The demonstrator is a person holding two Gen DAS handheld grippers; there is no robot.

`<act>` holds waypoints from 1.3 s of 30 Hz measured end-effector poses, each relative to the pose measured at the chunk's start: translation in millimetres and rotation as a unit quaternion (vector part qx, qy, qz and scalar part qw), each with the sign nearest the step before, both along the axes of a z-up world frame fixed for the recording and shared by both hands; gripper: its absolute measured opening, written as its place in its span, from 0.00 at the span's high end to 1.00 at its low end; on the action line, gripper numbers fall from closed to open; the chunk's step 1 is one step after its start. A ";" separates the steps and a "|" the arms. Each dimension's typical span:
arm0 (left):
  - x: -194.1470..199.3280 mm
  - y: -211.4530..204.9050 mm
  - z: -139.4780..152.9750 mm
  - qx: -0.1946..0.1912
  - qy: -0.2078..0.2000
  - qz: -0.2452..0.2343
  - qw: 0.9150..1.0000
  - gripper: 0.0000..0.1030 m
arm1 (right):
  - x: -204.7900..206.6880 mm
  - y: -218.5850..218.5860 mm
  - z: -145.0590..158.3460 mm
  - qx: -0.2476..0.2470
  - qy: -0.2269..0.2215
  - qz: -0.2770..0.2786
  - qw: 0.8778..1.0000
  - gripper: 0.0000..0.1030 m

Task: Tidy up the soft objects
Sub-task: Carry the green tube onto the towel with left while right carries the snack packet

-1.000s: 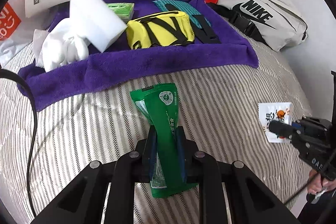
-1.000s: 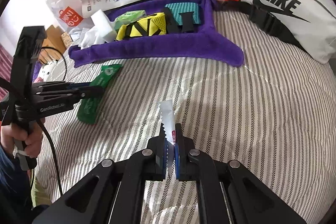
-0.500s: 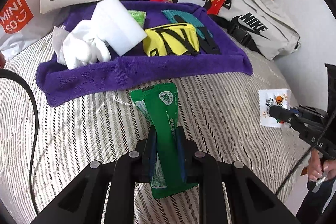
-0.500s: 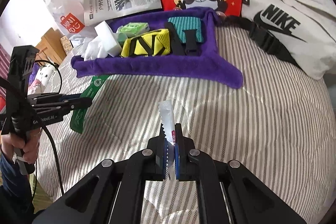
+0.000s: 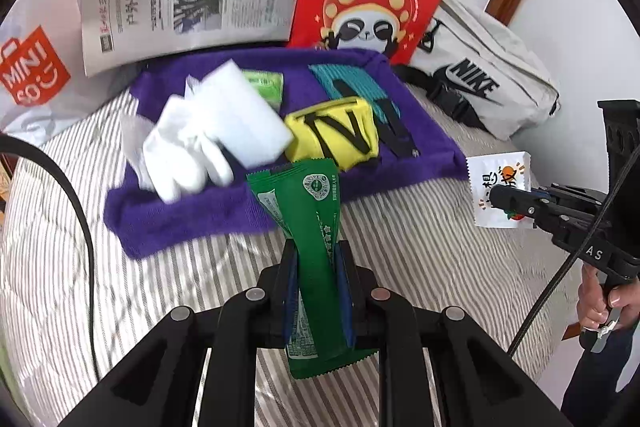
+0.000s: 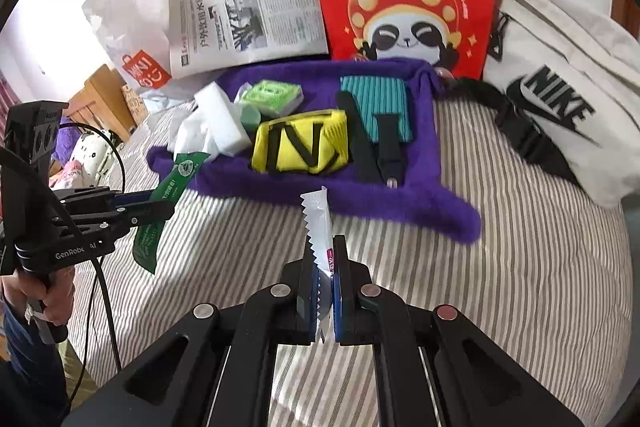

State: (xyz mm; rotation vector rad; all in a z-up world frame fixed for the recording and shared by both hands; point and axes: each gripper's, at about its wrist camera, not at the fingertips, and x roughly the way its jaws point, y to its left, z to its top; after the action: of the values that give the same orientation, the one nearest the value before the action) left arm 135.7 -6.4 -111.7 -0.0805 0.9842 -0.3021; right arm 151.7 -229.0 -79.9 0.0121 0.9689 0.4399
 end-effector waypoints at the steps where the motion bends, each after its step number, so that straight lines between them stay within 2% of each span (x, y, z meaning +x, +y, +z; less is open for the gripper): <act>1: 4.7 1.4 3.7 -0.002 -0.002 0.000 1.000 0.83 | 4.0 0.8 1.8 0.000 -0.001 0.000 1.000 0.94; 9: 52.1 3.9 19.6 -0.029 -0.006 -0.008 1.000 0.83 | 30.8 6.7 5.4 0.009 -0.005 0.003 1.000 0.94; 12: 76.6 1.6 20.9 -0.049 -0.004 -0.010 0.999 0.83 | 39.1 8.2 1.2 0.010 0.000 0.002 1.000 0.94; 16: 108.5 2.2 15.4 -0.054 0.004 -0.002 0.999 0.83 | 48.4 10.6 -4.1 0.006 0.006 0.002 1.000 0.94; 20: 128.2 3.5 2.7 -0.032 0.010 0.007 0.999 0.83 | 58.8 11.3 -7.5 0.001 0.007 0.002 1.000 0.94; 23: 139.1 9.4 -3.2 -0.046 0.014 0.005 0.999 0.83 | 68.2 11.9 -10.1 -0.005 0.009 0.002 1.000 0.94; 25: 145.7 9.0 -3.2 -0.042 0.016 -0.004 0.999 0.83 | 72.7 13.6 -11.3 -0.007 0.009 0.001 1.000 0.94; 34: 153.1 -10.9 -10.2 -0.016 0.013 -0.025 0.999 0.81 | 86.3 25.2 -16.5 -0.003 0.012 0.007 1.000 0.94; 39: 152.6 -29.0 -17.3 0.011 0.019 -0.041 0.999 0.79 | 84.8 23.4 -16.4 -0.002 0.011 0.008 1.000 0.94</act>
State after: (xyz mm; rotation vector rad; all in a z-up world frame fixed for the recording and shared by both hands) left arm 288.4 -35.5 -129.0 -0.0256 1.0292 -0.3657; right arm 236.5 -205.6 -96.3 0.0061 0.9922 0.4529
